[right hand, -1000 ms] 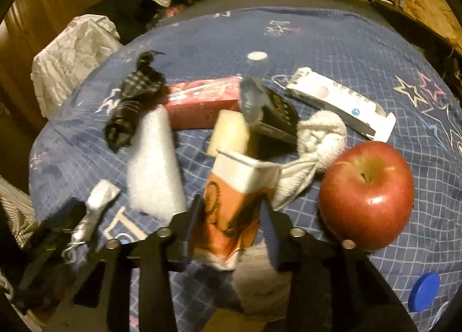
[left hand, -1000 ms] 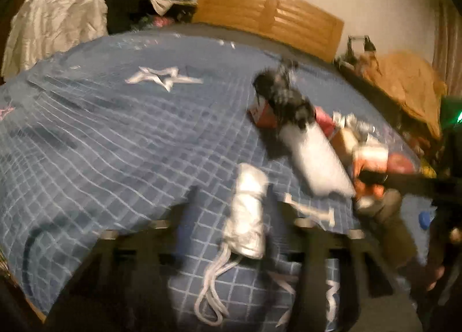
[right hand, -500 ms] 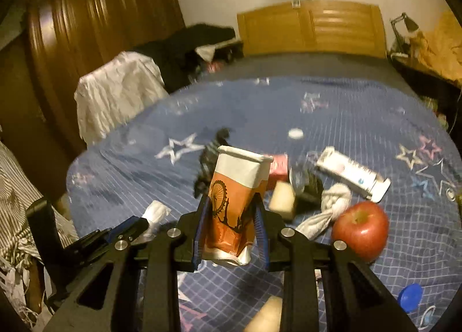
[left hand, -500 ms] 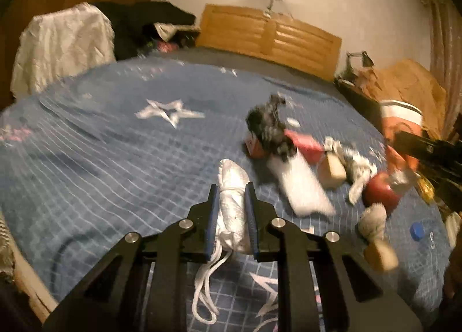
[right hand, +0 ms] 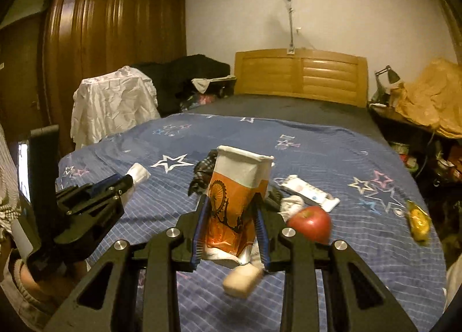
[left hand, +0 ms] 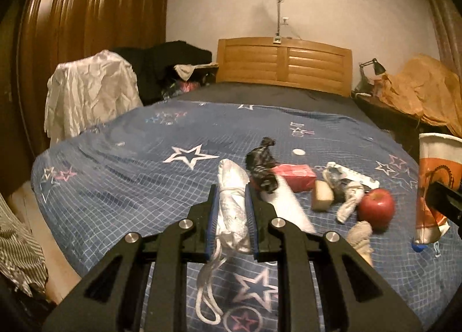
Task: Collect trash
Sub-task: 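Carry the cloth strip and paper cup over the white bucket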
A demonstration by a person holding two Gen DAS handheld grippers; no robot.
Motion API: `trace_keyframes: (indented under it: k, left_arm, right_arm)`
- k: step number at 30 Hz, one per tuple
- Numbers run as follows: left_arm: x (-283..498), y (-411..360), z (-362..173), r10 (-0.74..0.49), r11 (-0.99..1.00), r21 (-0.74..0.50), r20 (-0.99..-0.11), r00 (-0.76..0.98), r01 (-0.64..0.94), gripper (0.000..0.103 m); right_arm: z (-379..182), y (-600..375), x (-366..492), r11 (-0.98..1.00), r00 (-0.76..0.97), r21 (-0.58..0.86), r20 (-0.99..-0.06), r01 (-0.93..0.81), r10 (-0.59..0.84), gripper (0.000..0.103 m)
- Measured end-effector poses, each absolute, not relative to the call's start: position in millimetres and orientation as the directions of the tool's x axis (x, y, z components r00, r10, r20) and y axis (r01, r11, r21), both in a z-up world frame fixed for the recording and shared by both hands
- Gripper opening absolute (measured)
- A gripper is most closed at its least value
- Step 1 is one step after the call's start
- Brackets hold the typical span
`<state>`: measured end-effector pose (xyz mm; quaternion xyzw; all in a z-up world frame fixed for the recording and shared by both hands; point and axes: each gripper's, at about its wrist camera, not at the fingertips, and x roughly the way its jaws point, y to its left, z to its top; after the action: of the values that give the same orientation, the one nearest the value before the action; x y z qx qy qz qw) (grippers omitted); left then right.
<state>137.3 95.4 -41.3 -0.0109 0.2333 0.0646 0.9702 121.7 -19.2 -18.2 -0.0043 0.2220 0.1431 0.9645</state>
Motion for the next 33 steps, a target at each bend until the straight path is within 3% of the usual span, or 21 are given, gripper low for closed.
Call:
trace_keyframes:
  k: [19,33]
  left_arm:
    - [109.1,-9.3,-11.7,0.012,0.994,0.105,-0.39,0.921,0.031,0.017]
    - [104.0,-121.1,-8.6,-0.146,0.967,0.134,-0.405,0.902,0.217,0.017]
  right_arm:
    - [12.1,-161.4,35.0,0.994,0.939,0.108,-0.337,-0.033,0.068,0.033]
    - [-5.5,-282.7,-9.4,0.966,0.938,0.19,-0.331,0.172,-0.102,0.034]
